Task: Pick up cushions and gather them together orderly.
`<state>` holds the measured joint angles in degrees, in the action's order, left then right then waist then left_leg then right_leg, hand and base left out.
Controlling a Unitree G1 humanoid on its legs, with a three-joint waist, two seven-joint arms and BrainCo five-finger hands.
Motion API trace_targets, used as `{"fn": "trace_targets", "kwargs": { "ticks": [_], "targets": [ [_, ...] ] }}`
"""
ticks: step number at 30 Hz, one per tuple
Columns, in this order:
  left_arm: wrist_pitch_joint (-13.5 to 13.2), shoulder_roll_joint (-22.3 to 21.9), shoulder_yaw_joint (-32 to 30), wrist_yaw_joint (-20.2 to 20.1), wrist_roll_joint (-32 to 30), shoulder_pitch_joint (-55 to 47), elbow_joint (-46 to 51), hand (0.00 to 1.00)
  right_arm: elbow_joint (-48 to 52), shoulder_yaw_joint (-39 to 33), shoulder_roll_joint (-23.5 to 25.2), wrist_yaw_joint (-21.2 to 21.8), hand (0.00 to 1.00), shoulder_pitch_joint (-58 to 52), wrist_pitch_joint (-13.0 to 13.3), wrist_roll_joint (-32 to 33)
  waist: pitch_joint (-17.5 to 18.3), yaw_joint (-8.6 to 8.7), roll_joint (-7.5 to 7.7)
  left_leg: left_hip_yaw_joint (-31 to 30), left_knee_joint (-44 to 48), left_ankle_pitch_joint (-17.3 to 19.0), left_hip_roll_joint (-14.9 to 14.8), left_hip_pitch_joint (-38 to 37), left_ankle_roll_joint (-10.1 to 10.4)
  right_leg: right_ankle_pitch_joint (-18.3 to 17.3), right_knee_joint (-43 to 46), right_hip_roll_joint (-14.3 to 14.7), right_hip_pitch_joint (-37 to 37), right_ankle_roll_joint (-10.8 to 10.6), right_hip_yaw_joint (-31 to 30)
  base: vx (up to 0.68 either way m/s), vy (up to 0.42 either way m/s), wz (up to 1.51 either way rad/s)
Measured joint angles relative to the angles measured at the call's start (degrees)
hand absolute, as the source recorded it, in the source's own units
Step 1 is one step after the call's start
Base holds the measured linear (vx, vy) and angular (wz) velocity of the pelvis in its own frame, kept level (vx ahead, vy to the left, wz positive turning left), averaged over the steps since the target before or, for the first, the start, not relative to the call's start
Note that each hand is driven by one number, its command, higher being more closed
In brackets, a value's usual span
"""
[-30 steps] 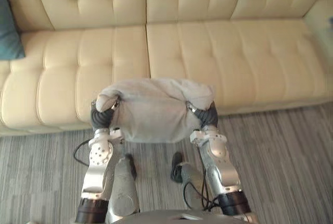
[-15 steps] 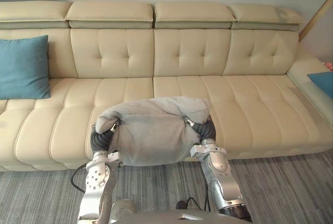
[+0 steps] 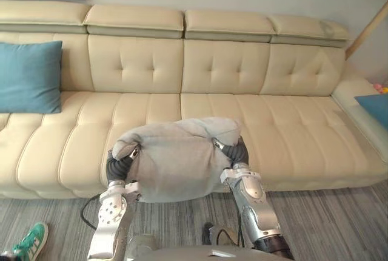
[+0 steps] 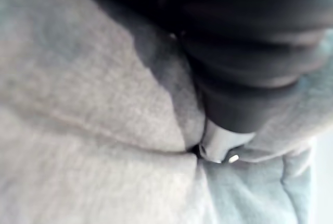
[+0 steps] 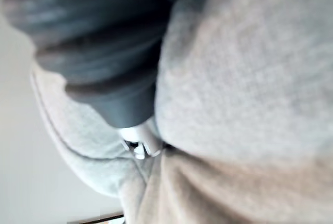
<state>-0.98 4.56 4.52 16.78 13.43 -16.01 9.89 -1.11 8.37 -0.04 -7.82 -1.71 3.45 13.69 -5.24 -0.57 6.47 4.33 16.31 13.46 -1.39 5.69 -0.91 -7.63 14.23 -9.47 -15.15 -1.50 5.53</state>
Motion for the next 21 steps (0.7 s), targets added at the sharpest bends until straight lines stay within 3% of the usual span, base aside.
{"fn": "trace_targets", "kwargs": {
  "ticks": [1,2,4,8,11,13,15,16,19,20,21],
  "targets": [
    [-0.27,-1.96,0.43,-0.06,-0.01,0.73,-0.11,1.00,0.62,-0.63,-2.13,0.18,1.00,1.73,0.19,0.03,-1.36,1.12,-3.70,-1.88,9.78,2.06,-0.39,2.48,1.86,3.19,1.47,1.29,0.12,-2.11,0.39,0.17,-0.054,0.56],
    [-0.37,-2.76,0.49,-0.10,-0.03,0.79,-0.36,1.00,0.08,-0.70,-2.59,0.17,1.00,2.29,0.25,0.05,-1.74,0.85,-4.57,-2.45,9.72,4.34,-0.84,1.81,1.65,4.06,2.88,1.64,-0.19,-2.72,0.40,0.13,-0.052,0.29],
    [-0.36,-2.77,0.46,-0.09,-0.01,0.86,-2.07,1.00,-0.33,-0.62,-2.80,0.27,1.00,1.69,-0.64,0.04,-1.82,0.61,-4.57,-2.55,7.35,4.86,-0.69,-0.37,2.54,5.03,5.10,2.11,-0.71,-2.07,-1.10,0.13,-0.071,0.02],
    [-0.43,-3.07,1.37,-0.79,1.05,0.63,-1.70,1.00,2.85,-0.99,-2.97,0.32,1.00,-0.67,-0.74,0.28,0.19,1.90,-7.20,-7.17,3.09,3.53,-5.95,-1.75,6.53,3.01,2.24,6.57,2.26,0.54,5.16,0.30,-0.171,0.33],
    [-0.39,-4.44,3.02,-1.11,1.17,0.52,-1.68,1.00,5.10,-2.66,-3.58,0.34,1.00,-2.42,-0.67,0.99,0.76,2.57,-7.69,-7.83,6.84,0.78,-7.54,-0.15,8.70,2.64,-0.22,7.96,5.44,1.26,7.48,0.38,-0.168,0.27],
    [-0.39,-5.25,3.47,-1.72,1.26,0.50,-1.68,1.00,5.37,-2.85,-5.21,0.35,1.00,-2.51,-0.24,2.16,0.88,2.81,-7.88,-5.34,12.90,-0.67,-8.16,1.97,9.10,2.60,-1.86,8.02,7.63,1.31,7.64,0.28,-0.048,0.11],
    [-0.38,-5.38,3.61,-2.26,1.26,0.49,-1.68,1.00,5.74,-2.92,-6.07,0.34,1.00,-2.94,-0.12,2.41,1.23,2.73,-8.35,-1.93,19.92,-2.81,-8.80,4.59,9.13,2.62,-3.86,7.69,10.11,1.33,7.17,0.21,0.043,-0.09],
    [-0.36,-5.54,3.60,-2.59,1.25,0.69,-1.67,1.00,7.31,-2.99,-6.07,0.28,1.00,-4.08,-0.12,2.44,1.21,2.22,-8.35,0.54,23.65,-2.44,-9.37,6.18,8.05,2.62,-5.46,6.84,11.75,1.33,6.70,0.17,0.088,-0.04],
    [-0.32,-6.40,3.54,-3.32,1.21,0.81,-1.61,1.00,9.01,-3.92,-5.53,0.22,1.00,-5.06,0.01,2.45,1.07,1.74,-8.13,5.13,18.36,1.46,-9.19,9.37,5.39,2.61,-6.79,3.80,14.50,1.26,7.38,0.16,0.192,0.28],
    [-0.33,-6.89,3.93,-3.40,1.11,0.76,-1.56,1.00,8.96,-4.55,-5.09,0.19,1.00,-5.11,0.06,2.45,1.31,1.14,-8.62,5.70,7.11,-2.02,-8.60,8.72,4.07,2.21,-5.93,2.63,15.08,0.42,7.83,0.11,0.228,0.21],
    [-0.36,-7.23,4.02,-3.39,1.09,0.68,-1.34,1.00,9.04,-4.54,-5.13,0.20,1.00,-5.11,0.08,2.45,1.43,0.84,-9.22,5.55,2.90,-7.50,-8.80,8.27,3.63,1.57,-5.32,2.72,15.18,-0.67,7.66,0.13,0.341,0.00]
  ]
}}
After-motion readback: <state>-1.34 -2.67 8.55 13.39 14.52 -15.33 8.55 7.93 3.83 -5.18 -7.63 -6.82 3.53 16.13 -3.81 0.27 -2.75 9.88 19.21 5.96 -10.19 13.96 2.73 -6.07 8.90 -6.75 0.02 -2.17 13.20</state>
